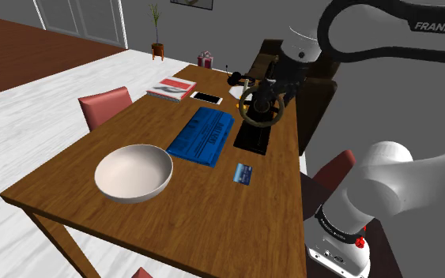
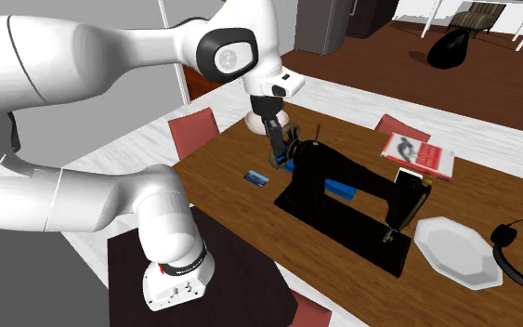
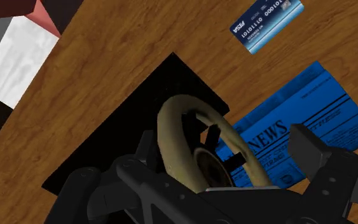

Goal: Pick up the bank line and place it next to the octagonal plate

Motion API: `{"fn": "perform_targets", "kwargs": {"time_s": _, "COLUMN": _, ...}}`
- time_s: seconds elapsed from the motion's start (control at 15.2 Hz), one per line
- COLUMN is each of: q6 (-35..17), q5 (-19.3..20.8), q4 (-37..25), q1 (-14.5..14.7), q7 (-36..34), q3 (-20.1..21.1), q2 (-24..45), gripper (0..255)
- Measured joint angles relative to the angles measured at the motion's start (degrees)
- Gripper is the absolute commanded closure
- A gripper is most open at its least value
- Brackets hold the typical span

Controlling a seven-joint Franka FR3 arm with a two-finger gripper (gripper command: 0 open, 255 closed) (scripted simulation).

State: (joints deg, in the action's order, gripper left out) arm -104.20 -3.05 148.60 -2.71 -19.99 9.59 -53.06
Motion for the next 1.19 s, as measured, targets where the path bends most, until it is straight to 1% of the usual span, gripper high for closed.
{"fn": "perform_targets", "kwargs": {"time_s": 0.13, "q6": -2.3, "q5": -0.5, "q4": 4.7, "q1": 0.2, "q7": -7.6, "q3": 4.3, "q2": -1.8, "gripper": 0}}
{"fn": "perform_targets", "kwargs": {"time_s": 0.4, "q6": -8.3, "q5": -1.4, "q4": 6.7, "q1": 2.4, "q7": -24.4, "q3": 14.0, "q2": -3.8, "gripper": 0}}
{"fn": "perform_targets", "kwargs": {"time_s": 0.46, "q6": -9.7, "q5": -2.1, "q4": 8.4, "q1": 3.0, "q7": -29.1, "q3": 16.8, "q2": -4.4, "gripper": 0}}
{"fn": "perform_targets", "kwargs": {"time_s": 0.59, "q6": -11.6, "q5": -2.6, "q4": 12.6, "q1": 2.7, "q7": -38.0, "q3": 22.0, "q2": -6.2, "gripper": 0}}
{"fn": "perform_targets", "kwargs": {"time_s": 0.66, "q6": -12.5, "q5": -3.3, "q4": 13.0, "q1": 2.5, "q7": -42.5, "q3": 25.2, "q2": -6.3, "gripper": 0}}
{"fn": "perform_targets", "kwargs": {"time_s": 0.79, "q6": -15.5, "q5": -4.4, "q4": 14.6, "q1": -0.4, "q7": -51.4, "q3": 32.3, "q2": -4.6, "gripper": 0}}
{"fn": "perform_targets", "kwargs": {"time_s": 0.99, "q6": -19.2, "q5": -5.7, "q4": 14.0, "q1": -6.3, "q7": -63.7, "q3": 43.4, "q2": 0.0, "gripper": 0}}
{"fn": "perform_targets", "kwargs": {"time_s": 1.06, "q6": -20.3, "q5": -6.0, "q4": 13.8, "q1": -7.8, "q7": -66.1, "q3": 45.7, "q2": 1.2, "gripper": 0}}
{"fn": "perform_targets", "kwargs": {"time_s": 1.19, "q6": -22.0, "q5": -6.3, "q4": 14.4, "q1": -9.1, "q7": -68.1, "q3": 47.9, "q2": 2.4, "gripper": 0}}
